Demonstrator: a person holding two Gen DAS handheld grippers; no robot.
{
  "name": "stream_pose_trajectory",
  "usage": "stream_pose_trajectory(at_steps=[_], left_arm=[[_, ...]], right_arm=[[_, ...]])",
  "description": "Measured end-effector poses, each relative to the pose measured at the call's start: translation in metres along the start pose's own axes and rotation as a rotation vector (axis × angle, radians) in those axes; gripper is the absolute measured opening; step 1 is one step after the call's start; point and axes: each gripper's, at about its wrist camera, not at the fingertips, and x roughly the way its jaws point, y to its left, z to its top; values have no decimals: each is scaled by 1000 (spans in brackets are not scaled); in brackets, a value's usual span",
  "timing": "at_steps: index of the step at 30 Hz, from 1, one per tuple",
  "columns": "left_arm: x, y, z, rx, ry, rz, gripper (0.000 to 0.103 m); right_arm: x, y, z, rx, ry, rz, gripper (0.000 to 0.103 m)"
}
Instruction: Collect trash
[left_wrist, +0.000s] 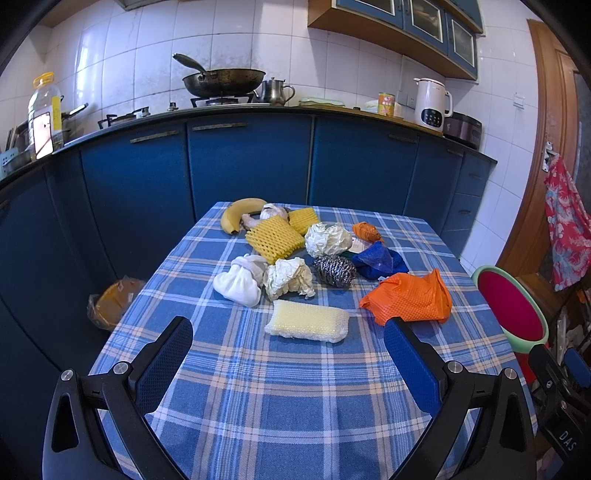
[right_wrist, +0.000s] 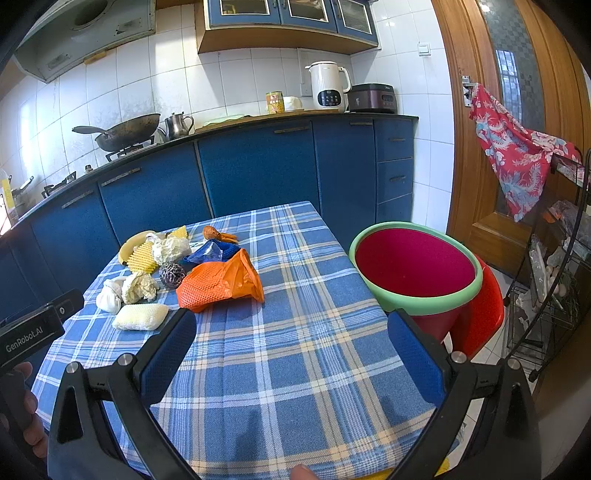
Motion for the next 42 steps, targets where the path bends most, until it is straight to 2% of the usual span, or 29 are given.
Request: stream_pose_trajectory(at_steps=[32,42], left_arm=[[0,0,0,1,0,1,103],[12,18,10,9,14,14,103]], right_arm=[[1,0,-1,0,3,0,102],[10,2,0,-16,21,5,102]])
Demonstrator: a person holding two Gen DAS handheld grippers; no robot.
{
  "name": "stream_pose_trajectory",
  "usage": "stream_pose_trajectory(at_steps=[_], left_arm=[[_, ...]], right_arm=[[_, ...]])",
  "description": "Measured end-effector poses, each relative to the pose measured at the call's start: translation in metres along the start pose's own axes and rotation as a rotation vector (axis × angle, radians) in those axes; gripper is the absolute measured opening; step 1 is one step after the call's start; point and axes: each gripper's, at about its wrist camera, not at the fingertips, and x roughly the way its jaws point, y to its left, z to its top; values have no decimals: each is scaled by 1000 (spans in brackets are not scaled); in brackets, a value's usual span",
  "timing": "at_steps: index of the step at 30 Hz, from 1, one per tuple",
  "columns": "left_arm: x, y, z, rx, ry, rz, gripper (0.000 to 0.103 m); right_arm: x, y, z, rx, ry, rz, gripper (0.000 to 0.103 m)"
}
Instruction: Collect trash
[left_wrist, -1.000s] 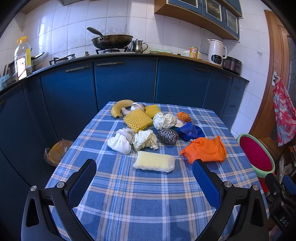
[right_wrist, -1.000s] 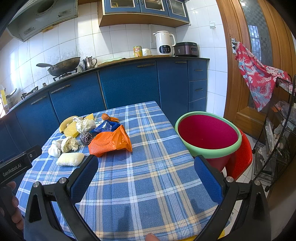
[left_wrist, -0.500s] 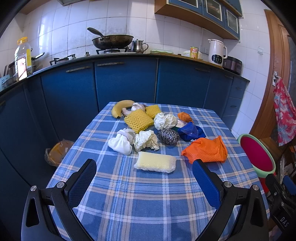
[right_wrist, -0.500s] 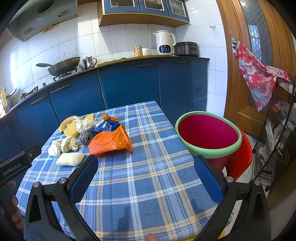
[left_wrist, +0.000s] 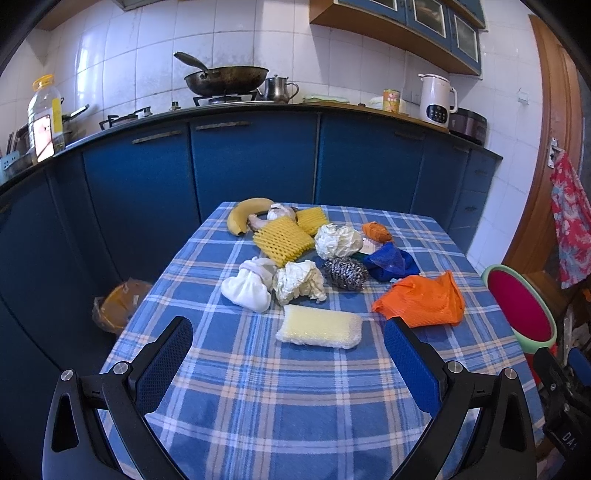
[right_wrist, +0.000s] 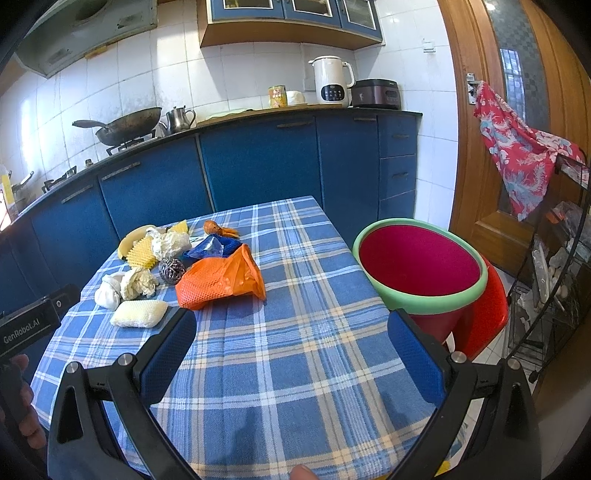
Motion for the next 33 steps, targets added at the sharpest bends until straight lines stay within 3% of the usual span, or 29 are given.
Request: stream_pose_trajectory(at_steps=[20,33], left_arm=[[94,13,33,42,132,63,103],[139,54,43,-6,185,89,102]], right_arm=[[89,33,38,-95,150,104,102],[147,57,44,-129,283,183,102]])
